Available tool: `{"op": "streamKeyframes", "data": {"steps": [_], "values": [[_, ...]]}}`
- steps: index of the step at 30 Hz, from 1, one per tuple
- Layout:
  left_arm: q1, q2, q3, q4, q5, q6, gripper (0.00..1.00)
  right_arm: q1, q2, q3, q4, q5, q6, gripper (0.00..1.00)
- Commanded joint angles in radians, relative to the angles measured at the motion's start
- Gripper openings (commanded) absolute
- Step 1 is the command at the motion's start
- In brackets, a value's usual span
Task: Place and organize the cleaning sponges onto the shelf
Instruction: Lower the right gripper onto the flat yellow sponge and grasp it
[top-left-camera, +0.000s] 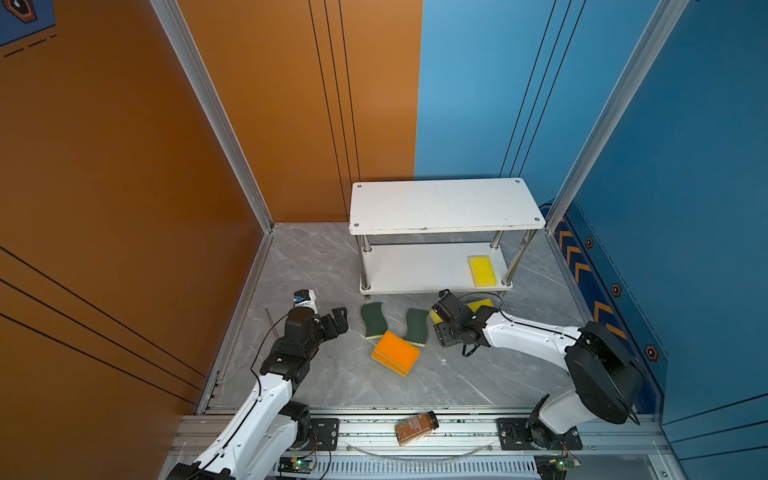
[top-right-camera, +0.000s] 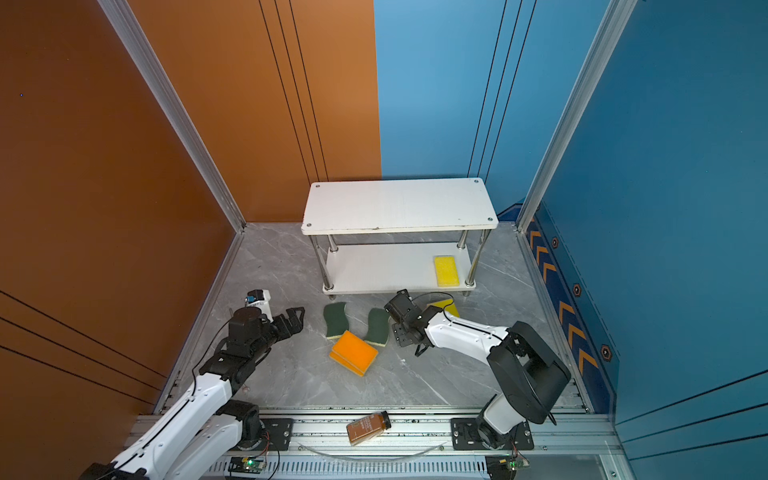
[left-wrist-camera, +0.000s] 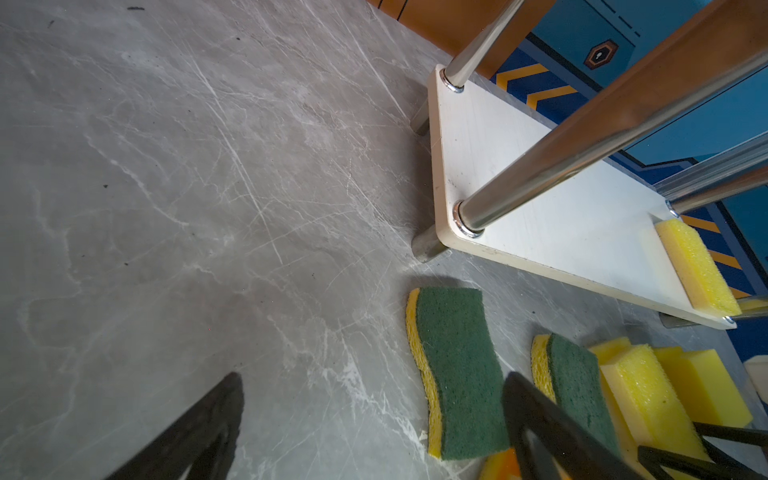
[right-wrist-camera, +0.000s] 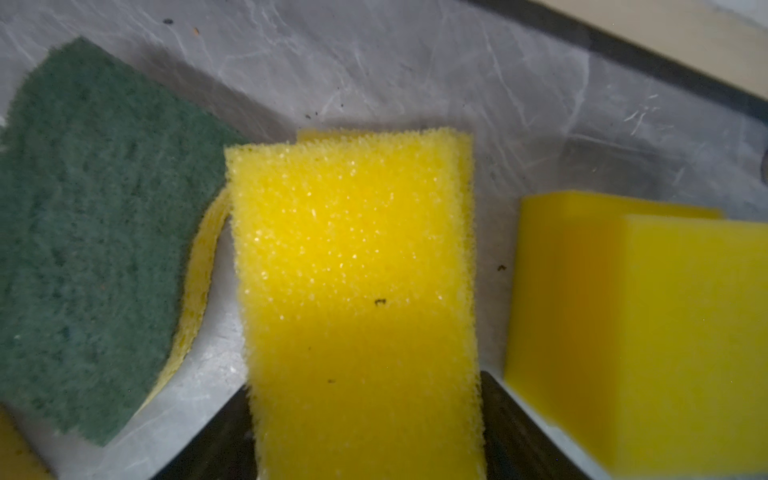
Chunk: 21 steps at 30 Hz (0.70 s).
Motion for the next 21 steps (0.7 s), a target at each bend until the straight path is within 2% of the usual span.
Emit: {"op": "streamKeyframes", "data": {"steps": [1,21], "values": [[0.011,0.007,0.033,0.009,0.020,0.018,0.98,0.004,0.007,0.023,-0.022,0.024,-0.008,0.73],[0.011,0.028,0.046,0.031,0.036,0.009,0.98,-0.016,-0.052,0.017,-0.040,0.011,-0.013,0.63]]}}
